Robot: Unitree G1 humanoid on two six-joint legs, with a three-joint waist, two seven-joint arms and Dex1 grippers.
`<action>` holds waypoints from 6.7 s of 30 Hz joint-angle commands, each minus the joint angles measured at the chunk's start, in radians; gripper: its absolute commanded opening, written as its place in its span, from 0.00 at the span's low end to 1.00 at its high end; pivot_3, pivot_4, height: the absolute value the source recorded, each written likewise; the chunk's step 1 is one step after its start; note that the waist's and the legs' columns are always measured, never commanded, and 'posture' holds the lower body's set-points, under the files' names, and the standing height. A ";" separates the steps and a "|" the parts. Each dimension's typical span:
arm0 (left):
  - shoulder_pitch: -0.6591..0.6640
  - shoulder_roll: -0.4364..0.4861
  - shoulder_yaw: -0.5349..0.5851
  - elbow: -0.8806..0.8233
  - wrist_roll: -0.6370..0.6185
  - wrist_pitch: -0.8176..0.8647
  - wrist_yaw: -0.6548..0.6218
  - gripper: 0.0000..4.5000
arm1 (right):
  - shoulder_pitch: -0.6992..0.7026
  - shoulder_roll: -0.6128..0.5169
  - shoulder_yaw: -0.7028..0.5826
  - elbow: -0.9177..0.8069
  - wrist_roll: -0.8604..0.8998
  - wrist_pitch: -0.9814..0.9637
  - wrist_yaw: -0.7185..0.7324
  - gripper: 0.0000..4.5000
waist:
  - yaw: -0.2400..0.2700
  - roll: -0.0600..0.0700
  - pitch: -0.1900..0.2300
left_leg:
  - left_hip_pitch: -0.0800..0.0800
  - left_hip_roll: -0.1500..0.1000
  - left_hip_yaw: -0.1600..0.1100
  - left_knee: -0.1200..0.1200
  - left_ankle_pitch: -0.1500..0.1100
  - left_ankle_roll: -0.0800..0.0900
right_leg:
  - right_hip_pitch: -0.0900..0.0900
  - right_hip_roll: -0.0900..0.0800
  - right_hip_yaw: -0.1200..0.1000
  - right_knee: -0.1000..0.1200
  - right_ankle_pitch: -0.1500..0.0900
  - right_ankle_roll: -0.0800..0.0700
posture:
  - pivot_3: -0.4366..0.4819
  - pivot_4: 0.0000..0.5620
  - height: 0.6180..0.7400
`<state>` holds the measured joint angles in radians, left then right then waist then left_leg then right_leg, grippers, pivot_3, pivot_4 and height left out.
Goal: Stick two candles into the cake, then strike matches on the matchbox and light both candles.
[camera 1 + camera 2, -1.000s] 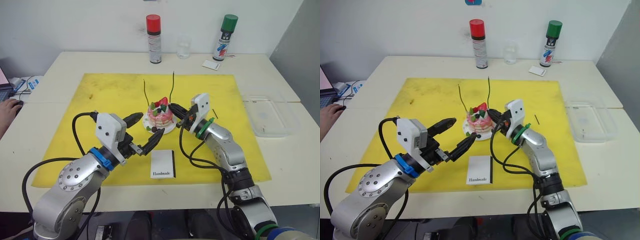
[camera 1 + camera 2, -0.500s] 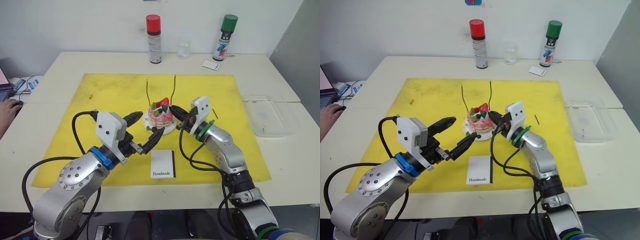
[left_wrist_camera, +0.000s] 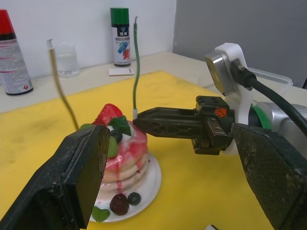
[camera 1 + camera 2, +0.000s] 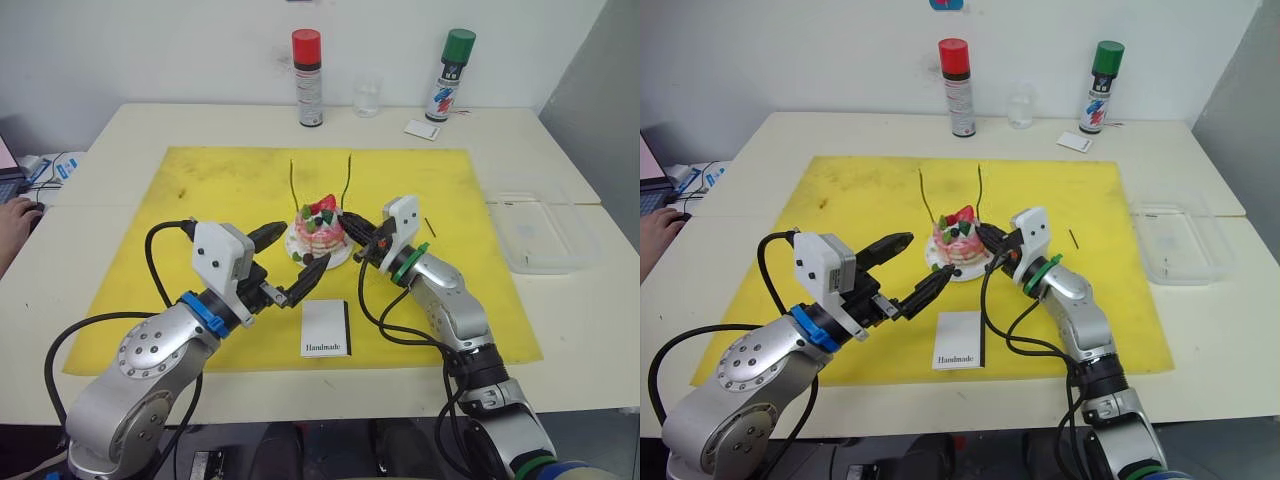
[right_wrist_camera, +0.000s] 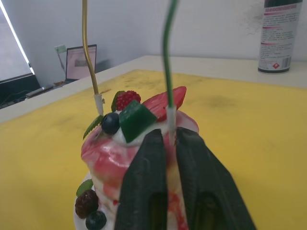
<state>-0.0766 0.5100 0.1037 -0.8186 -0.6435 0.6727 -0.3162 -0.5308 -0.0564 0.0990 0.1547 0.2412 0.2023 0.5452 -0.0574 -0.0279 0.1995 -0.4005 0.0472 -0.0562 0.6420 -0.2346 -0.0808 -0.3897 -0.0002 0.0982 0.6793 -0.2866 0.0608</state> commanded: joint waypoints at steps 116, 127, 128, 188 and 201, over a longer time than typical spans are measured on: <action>-0.206 0.224 -0.121 0.822 -1.329 0.684 0.354 1.00 | 0.052 -0.437 0.353 -0.318 -0.127 0.081 0.608 0.01 | 0.017 -0.002 0.002 | 0.001 -0.002 -0.002 0.000 0.000 -0.001 | 0.001 -0.003 -0.003 0.001 -0.003 -0.003 | 0.48 0.27 1.00; -0.186 0.202 -0.097 0.794 -1.329 0.659 0.392 1.00 | 0.056 -0.440 0.338 -0.305 -0.116 0.094 0.631 0.01 | 0.026 -0.002 0.002 | 0.001 -0.002 -0.002 0.000 0.000 -0.001 | 0.001 -0.003 -0.003 0.001 -0.003 -0.003 | 0.48 0.27 1.00; -0.188 0.200 -0.097 0.797 -1.329 0.659 0.394 1.00 | 0.054 -0.449 0.336 -0.302 -0.114 0.092 0.640 0.01 | 0.026 -0.002 0.002 | 0.001 -0.002 -0.002 0.000 0.000 -0.001 | 0.001 -0.003 -0.002 0.001 -0.003 -0.003 | 0.48 0.27 1.00; -0.139 0.178 -0.070 0.747 -1.329 0.627 0.435 1.00 | 0.094 -0.433 0.353 -0.353 -0.065 0.172 0.637 0.01 | 0.024 -0.002 0.002 | 0.001 -0.002 -0.001 0.001 0.000 -0.001 | 0.001 -0.003 -0.002 0.000 -0.005 0.002 | 0.48 0.27 1.00; -0.128 0.149 -0.052 0.735 -1.329 0.611 0.472 1.00 | 0.078 -0.401 0.365 -0.361 -0.006 0.263 0.659 0.01 | 0.026 -0.002 0.002 | 0.001 -0.002 -0.002 0.000 0.000 -0.001 | 0.001 -0.003 -0.002 0.000 -0.005 0.002 | 0.48 0.27 1.00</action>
<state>-0.2205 0.6692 0.0600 -0.0739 -1.9808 1.2820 0.1323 -0.4402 -0.4592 0.4712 -0.1721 0.2113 0.4538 1.1984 -0.0318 -0.0299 0.2017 -0.3998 0.0452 -0.0579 0.6420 -0.2346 -0.0815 -0.3886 -0.0027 0.0963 0.6795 -0.2914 0.0630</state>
